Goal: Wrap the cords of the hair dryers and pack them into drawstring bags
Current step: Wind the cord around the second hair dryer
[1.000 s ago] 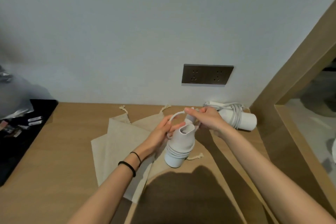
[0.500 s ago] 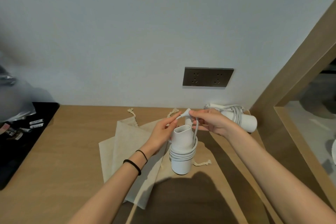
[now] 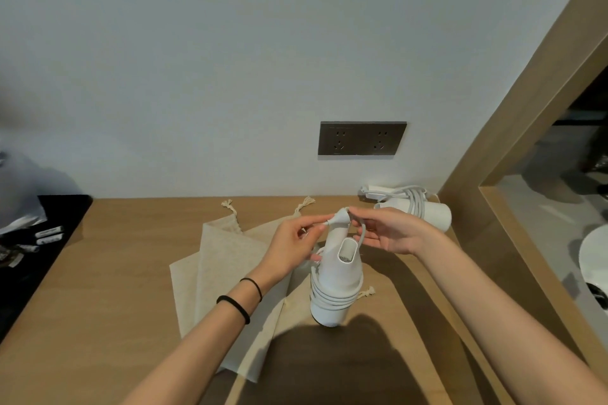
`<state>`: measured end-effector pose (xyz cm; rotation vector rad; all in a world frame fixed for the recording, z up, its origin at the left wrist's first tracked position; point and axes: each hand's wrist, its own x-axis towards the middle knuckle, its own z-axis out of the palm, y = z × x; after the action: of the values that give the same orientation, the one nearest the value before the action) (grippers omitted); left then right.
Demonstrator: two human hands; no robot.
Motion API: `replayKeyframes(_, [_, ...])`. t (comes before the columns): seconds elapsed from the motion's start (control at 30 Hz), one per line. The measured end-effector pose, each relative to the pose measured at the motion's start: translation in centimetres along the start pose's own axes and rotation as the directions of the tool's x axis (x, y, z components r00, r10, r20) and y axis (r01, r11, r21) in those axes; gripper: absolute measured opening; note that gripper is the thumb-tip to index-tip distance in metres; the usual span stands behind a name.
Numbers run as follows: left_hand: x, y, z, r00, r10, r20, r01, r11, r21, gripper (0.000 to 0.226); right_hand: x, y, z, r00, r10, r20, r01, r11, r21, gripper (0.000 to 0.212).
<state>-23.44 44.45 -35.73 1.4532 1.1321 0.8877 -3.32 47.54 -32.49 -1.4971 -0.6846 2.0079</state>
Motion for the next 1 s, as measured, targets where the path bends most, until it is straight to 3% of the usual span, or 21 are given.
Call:
replayKeyframes(0.2, [-0.5,-0.1,0.2,0.996,0.091,-0.025,-0.088,0.992,0.089,0.027,-0.5,0.1,-0.2,0.999,0.025,0.028,-0.028,0.996,0.079,0.011])
replayKeyframes(0.37, [-1.0,-1.0,0.1,0.999,0.044,-0.024,-0.043,0.999,0.024,0.024,0.1,0.3,-0.5,0.999,0.033,0.035,-0.036,0.995,0.088,0.014])
replayKeyframes(0.5, [-1.0,-1.3,0.4,0.995,0.095,0.003,-0.094,0.984,0.151,0.022,0.4,0.2,-0.5,0.999,0.024,0.024,-0.025,0.997,0.078,0.011])
replayKeyframes(0.67, [-0.4,-1.0,1.0,0.987,0.16,0.019,-0.157,0.934,0.32,0.021,0.0,0.3,-0.7,0.998,-0.063,0.017,0.064,0.997,-0.043,0.028])
replayKeyframes(0.87, [-0.7,-1.5,1.2,0.987,0.16,0.003,-0.15,0.921,0.358,0.018,-0.1,1.2,-0.8,0.972,-0.209,0.109,0.227,0.954,-0.195,0.049])
replayKeyframes(1.0, [-1.0,-1.5,1.0,0.986,0.163,-0.024,-0.142,0.915,0.378,0.015,-0.3,1.8,-0.3,0.948,-0.299,0.112,0.317,0.922,-0.22,0.046])
